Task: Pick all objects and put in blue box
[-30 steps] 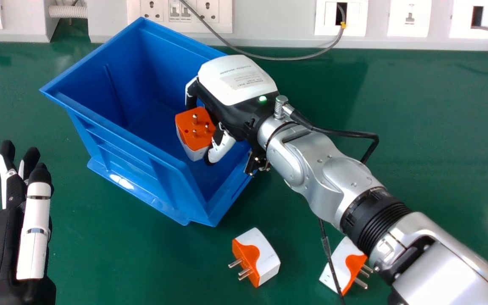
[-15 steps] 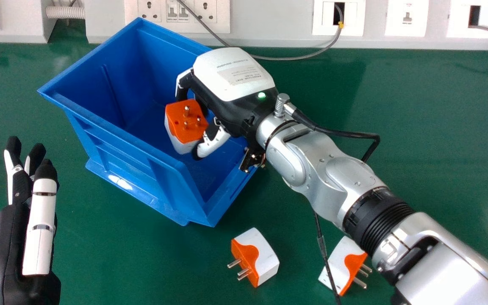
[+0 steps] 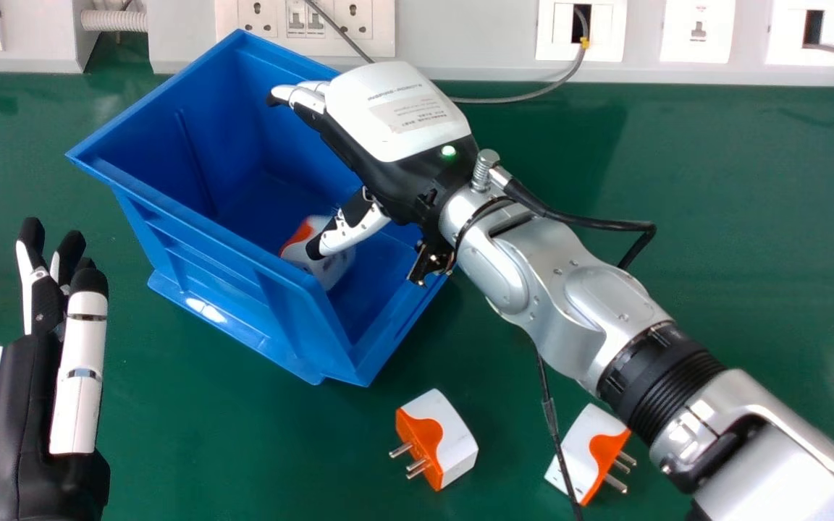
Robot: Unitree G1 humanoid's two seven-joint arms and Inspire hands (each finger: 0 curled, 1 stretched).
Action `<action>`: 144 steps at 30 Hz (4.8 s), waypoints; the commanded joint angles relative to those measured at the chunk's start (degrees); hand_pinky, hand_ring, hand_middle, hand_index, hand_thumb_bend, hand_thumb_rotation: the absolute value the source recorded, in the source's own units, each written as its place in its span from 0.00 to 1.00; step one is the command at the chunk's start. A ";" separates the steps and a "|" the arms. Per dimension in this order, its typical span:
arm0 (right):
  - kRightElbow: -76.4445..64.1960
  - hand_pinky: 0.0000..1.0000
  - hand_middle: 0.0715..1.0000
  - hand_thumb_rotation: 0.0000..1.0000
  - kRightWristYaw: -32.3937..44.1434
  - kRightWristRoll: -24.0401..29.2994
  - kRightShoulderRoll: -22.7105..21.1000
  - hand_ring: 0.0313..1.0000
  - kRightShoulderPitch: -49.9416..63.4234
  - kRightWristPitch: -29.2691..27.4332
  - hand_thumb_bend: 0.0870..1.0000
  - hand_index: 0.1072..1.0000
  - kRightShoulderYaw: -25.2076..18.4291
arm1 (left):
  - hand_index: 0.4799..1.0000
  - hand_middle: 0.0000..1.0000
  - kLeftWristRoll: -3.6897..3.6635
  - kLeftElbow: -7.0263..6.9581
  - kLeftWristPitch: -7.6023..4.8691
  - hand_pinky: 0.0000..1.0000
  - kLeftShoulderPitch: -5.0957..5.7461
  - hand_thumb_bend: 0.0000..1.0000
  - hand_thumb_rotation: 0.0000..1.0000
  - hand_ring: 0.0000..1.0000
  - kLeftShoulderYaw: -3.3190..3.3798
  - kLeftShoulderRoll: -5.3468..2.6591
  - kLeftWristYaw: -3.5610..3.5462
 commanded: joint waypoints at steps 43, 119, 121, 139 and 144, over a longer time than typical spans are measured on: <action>-52.17 0.70 0.90 0.55 -23.78 -4.35 -12.73 0.84 82.60 -15.49 0.45 0.89 -26.27 | 1.00 1.00 -1.69 -2.35 0.77 1.00 1.22 0.21 0.93 1.00 0.53 0.92 -0.86; -19.15 0.14 0.36 0.00 -18.03 1.27 -13.40 0.17 59.05 4.71 0.45 0.46 -13.90 | 1.00 1.00 -1.53 -4.10 4.08 1.00 -0.59 0.22 0.90 1.00 1.88 2.67 -0.38; -19.54 0.16 0.37 0.00 -17.43 1.59 -13.39 0.20 58.98 4.84 0.46 0.46 -14.07 | 1.00 1.00 -1.45 -3.89 3.82 1.00 -0.64 0.23 0.91 1.00 1.91 2.78 -0.50; -46.67 0.09 0.38 0.00 -13.84 2.36 -15.08 0.10 69.01 5.90 0.46 0.44 -19.02 | 1.00 1.00 -0.88 -4.94 4.08 1.00 -0.46 0.20 0.93 1.00 1.26 2.35 -0.04; -59.10 0.11 0.36 0.00 -8.94 2.33 -14.67 0.13 70.46 6.75 0.46 0.45 -20.90 | 1.00 1.00 -0.92 -4.68 4.21 1.00 -0.75 0.20 0.94 1.00 1.14 2.20 0.16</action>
